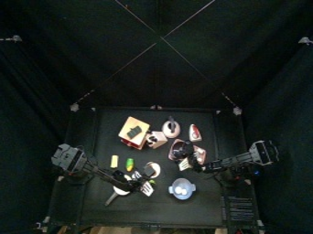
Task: Place starfruit bottom on table
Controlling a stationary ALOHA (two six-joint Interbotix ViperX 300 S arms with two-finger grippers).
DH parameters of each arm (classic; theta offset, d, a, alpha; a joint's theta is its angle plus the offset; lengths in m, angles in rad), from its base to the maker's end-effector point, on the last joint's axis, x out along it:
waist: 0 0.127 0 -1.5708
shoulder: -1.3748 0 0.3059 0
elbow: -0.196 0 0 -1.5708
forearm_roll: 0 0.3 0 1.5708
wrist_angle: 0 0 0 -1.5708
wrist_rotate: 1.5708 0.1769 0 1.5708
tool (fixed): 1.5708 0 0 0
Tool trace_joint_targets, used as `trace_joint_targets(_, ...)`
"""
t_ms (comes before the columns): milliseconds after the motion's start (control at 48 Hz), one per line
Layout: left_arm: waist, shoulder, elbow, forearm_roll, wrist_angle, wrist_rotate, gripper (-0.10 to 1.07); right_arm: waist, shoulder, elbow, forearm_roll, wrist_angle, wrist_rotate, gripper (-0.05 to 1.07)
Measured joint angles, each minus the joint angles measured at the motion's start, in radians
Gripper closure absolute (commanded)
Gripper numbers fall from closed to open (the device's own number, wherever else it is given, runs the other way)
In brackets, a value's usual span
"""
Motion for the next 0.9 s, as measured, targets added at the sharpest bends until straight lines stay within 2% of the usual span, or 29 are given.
trace_joint_targets(167, 0.005, -0.011, 0.026, 0.012, 0.008, -0.005, 0.13, -0.002, 0.000, 0.002, 0.002, 0.000, 0.000, 0.02)
trace_joint_targets(396, 0.008, -0.080, 0.089, 0.026, 0.015, -0.008, 0.13, 0.000, 0.000, 0.002, 0.006, 0.000, 0.000, 0.02)
trace_joint_targets(896, 0.008, -0.123, 0.137, 0.049, 0.015, -0.003, 0.13, 0.003, 0.000, 0.000, 0.003, -0.048, 0.002, 0.02)
